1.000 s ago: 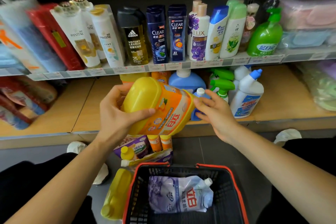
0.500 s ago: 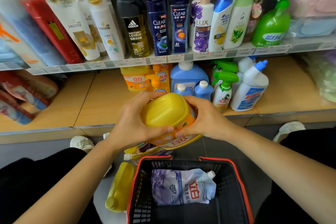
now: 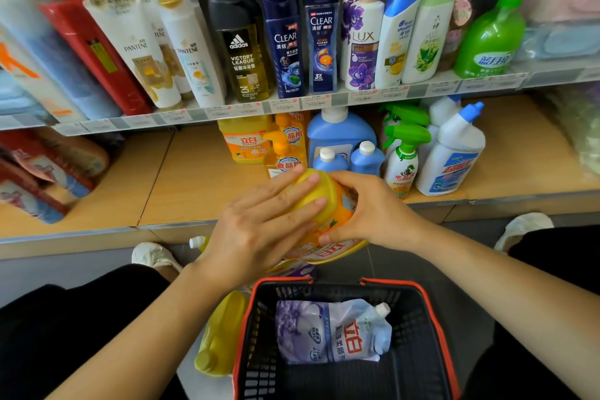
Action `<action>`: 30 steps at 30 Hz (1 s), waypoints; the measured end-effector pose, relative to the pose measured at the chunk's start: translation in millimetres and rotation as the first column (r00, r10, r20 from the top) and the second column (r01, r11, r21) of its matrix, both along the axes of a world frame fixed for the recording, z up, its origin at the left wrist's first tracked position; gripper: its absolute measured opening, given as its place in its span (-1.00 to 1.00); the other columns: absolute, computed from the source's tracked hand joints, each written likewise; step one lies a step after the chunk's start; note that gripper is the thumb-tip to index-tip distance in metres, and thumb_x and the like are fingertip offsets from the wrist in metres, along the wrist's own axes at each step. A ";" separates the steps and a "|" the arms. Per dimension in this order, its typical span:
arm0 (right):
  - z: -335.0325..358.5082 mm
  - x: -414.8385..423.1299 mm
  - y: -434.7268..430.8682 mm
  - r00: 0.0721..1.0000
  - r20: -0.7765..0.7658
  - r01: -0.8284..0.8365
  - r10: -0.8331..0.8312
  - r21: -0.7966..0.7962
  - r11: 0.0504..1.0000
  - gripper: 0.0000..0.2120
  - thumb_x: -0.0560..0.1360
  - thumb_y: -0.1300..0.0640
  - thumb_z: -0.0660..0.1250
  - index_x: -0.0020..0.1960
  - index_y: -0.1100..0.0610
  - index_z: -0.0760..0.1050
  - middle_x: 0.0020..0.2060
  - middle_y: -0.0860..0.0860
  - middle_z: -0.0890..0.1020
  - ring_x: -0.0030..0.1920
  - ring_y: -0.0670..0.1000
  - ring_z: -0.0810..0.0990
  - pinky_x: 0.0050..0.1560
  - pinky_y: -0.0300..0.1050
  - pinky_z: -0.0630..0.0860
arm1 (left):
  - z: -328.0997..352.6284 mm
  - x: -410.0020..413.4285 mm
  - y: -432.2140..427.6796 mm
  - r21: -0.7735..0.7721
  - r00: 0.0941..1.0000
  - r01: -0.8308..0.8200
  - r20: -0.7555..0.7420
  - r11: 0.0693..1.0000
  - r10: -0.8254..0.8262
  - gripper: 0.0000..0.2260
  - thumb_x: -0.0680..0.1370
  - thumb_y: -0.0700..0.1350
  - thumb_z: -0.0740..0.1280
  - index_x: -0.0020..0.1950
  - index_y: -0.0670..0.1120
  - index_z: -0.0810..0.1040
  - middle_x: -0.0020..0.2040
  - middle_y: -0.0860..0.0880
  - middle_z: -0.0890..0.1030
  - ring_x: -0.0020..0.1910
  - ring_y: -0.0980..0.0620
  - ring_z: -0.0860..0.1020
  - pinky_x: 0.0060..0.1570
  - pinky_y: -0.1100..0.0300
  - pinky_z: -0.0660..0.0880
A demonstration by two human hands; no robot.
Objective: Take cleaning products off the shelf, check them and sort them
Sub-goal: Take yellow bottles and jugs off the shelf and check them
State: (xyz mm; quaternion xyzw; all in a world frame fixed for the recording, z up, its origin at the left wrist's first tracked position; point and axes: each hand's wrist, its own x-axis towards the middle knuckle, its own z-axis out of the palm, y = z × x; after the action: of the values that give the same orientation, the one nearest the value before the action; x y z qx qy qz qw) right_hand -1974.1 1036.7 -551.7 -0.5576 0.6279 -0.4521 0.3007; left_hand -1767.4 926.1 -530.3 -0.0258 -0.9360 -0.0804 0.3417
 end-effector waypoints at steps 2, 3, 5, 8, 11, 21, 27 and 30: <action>1.3 -0.2 0.0 1.000 0.002 0.018 -0.018 -0.005 1.000 -0.24 0.18 0.07 0.72 0.33 0.00 0.53 0.11 -0.16 0.69 0.12 -0.21 0.64 0.06 -0.33 0.55 | -4.4 -0.8 2.7 -0.020 0.997 -0.030 -0.075 0.999 0.029 -0.65 0.57 -0.20 0.49 0.33 -0.21 0.58 0.39 -0.18 0.54 0.44 -0.16 0.49 0.28 -0.10 0.55; 1.8 0.5 0.1 1.000 0.005 0.024 -0.024 -0.007 1.000 -0.25 0.18 0.06 0.72 0.32 -0.01 0.53 0.10 -0.17 0.69 0.11 -0.21 0.64 0.06 -0.32 0.56 | -5.3 -1.3 2.9 -0.005 0.994 -0.042 -0.100 0.999 0.041 -0.65 0.56 -0.20 0.49 0.33 -0.22 0.58 0.38 -0.18 0.55 0.43 -0.14 0.50 0.29 -0.09 0.56; 1.8 1.5 -0.2 0.999 0.020 0.042 -0.042 -0.009 0.999 -0.25 0.18 0.05 0.71 0.33 0.01 0.53 0.11 -0.17 0.69 0.12 -0.20 0.64 0.10 -0.25 0.58 | -7.3 -0.9 2.1 0.033 0.989 -0.070 -0.130 0.997 0.074 -0.63 0.56 -0.17 0.50 0.34 -0.23 0.57 0.38 -0.16 0.55 0.41 -0.10 0.52 0.28 -0.07 0.57; 1.7 0.5 -0.9 0.996 0.054 0.070 -0.070 -0.012 0.997 -0.23 0.19 0.03 0.70 0.34 -0.01 0.51 0.14 -0.14 0.68 0.16 -0.16 0.63 0.20 -0.04 0.59 | -11.3 5.0 -3.9 0.089 0.975 -0.163 -0.135 0.983 0.174 -0.59 0.55 -0.09 0.52 0.35 -0.18 0.58 0.37 -0.12 0.58 0.37 -0.03 0.56 0.22 -0.03 0.60; 4.7 -1.4 -1.3 0.992 0.093 0.081 -0.080 -0.014 0.997 -0.25 0.17 -0.06 0.68 0.30 -0.17 0.47 0.16 -0.18 0.66 0.18 -0.18 0.62 0.23 0.00 0.58 | -13.1 10.7 -9.7 0.185 0.951 -0.277 -0.086 0.943 0.297 -0.55 0.54 0.04 0.50 0.38 -0.10 0.58 0.37 -0.03 0.58 0.36 0.02 0.56 0.19 0.01 0.60; 5.2 0.3 -7.4 0.976 0.208 0.075 -0.067 -0.034 0.997 -0.33 0.19 -0.11 0.66 0.26 -0.16 0.52 0.15 -0.16 0.68 0.16 -0.10 0.66 0.18 0.03 0.60 | -14.8 19.9 -18.4 0.628 0.973 -0.204 0.048 0.751 0.225 -0.54 0.59 -0.07 0.41 0.49 -0.04 0.46 0.54 0.01 0.39 0.51 0.09 0.36 0.28 -0.14 0.54; 0.4 5.2 -16.5 0.925 0.377 0.070 -0.050 -0.039 0.997 -0.42 0.19 -0.11 0.67 0.17 -0.16 0.60 0.11 -0.04 0.71 0.12 0.00 0.69 0.05 -0.08 0.65 | -23.6 25.4 -20.7 0.696 0.963 -0.110 -0.104 0.709 0.251 -0.63 0.60 -0.20 0.39 0.42 -0.13 0.51 0.49 -0.09 0.47 0.50 -0.06 0.42 0.25 -0.21 0.55; -3.7 8.5 -23.4 0.865 0.496 0.107 -0.079 -0.028 0.994 -0.47 0.21 0.00 0.68 0.13 -0.05 0.62 0.07 0.02 0.72 0.08 0.05 0.71 -0.05 -0.10 0.66 | -26.9 30.2 -26.3 0.772 0.951 -0.102 -0.110 0.628 0.290 -0.57 0.61 -0.16 0.38 0.48 -0.01 0.44 0.49 -0.05 0.46 0.43 -0.01 0.49 0.13 0.03 0.64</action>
State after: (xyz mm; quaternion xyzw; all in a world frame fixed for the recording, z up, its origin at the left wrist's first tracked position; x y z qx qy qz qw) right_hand -1965.6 1013.3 -555.4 -0.4005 0.5436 -0.6106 0.4137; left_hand -1737.2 899.8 -557.2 0.2130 -0.7686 -0.4223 0.4307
